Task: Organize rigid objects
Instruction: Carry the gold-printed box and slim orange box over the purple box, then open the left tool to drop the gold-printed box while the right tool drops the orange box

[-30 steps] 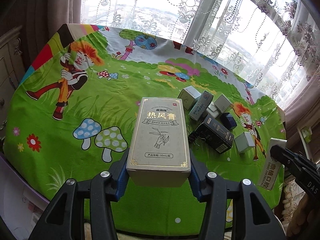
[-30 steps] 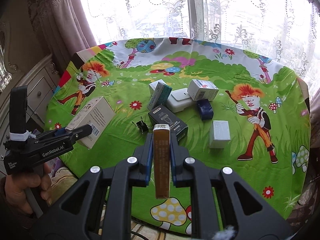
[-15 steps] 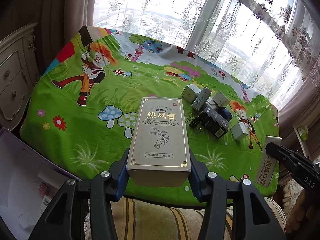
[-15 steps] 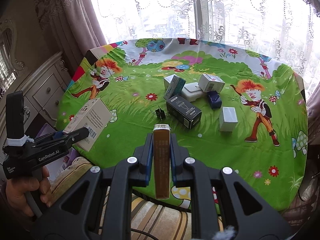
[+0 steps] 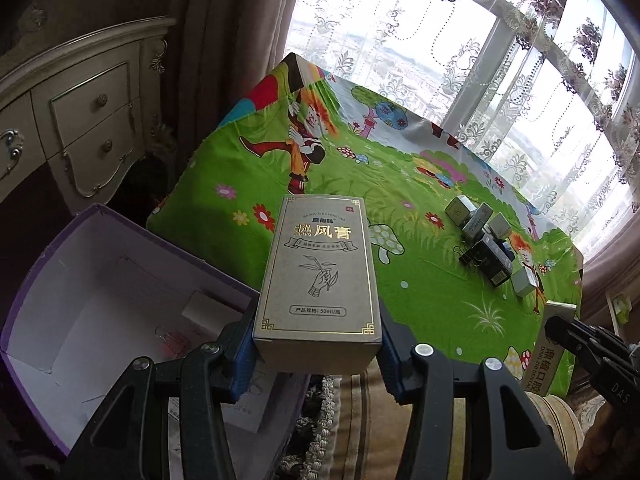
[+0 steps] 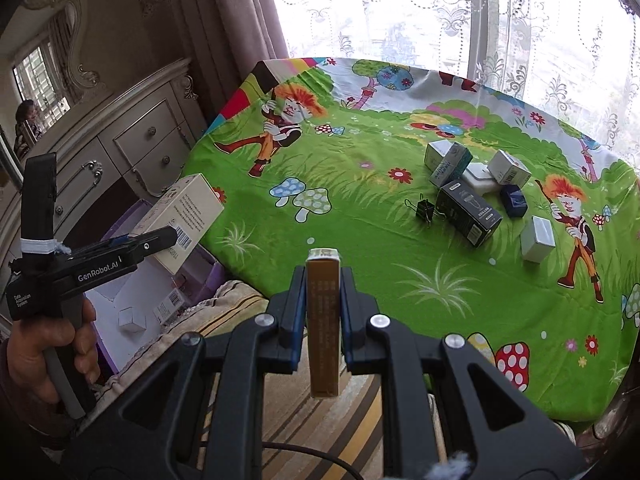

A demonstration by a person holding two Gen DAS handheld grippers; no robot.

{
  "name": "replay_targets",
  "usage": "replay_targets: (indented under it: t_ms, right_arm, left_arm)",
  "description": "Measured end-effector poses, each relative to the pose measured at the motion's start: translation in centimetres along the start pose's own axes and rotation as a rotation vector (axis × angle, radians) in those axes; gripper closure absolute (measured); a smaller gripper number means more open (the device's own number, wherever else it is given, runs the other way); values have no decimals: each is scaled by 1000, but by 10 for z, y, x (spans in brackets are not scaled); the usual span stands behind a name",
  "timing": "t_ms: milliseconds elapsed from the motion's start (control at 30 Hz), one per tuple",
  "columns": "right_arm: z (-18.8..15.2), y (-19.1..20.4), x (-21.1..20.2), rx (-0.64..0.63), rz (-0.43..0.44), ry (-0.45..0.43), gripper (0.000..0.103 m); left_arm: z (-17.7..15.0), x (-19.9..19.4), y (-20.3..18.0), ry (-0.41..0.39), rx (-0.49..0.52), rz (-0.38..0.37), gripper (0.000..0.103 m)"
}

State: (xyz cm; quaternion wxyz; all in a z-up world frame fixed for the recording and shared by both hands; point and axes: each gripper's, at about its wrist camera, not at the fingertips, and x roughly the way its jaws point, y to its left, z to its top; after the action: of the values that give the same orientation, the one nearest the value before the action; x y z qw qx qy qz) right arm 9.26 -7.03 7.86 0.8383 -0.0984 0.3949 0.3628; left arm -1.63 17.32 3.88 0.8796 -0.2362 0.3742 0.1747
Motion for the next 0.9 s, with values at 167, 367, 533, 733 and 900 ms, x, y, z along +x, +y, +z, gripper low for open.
replay_targets:
  t_ms: [167, 367, 533, 733, 900]
  right_arm:
    - [2, 28, 5, -46, 33, 16, 85]
    - [5, 68, 14, -115, 84, 44, 85]
    - [4, 109, 23, -202, 128, 73, 85]
    - [1, 158, 34, -302, 172, 105, 85]
    - [0, 193, 44, -366, 216, 129, 84]
  left_arm:
    - [2, -12, 49, -28, -74, 66, 51]
    - [-1, -19, 104, -44, -160, 142, 51]
    - [-5, -22, 140, -50, -224, 193, 51]
    - [-14, -19, 169, -38, -277, 216, 51]
    - [-21, -18, 188, -25, -330, 241, 41]
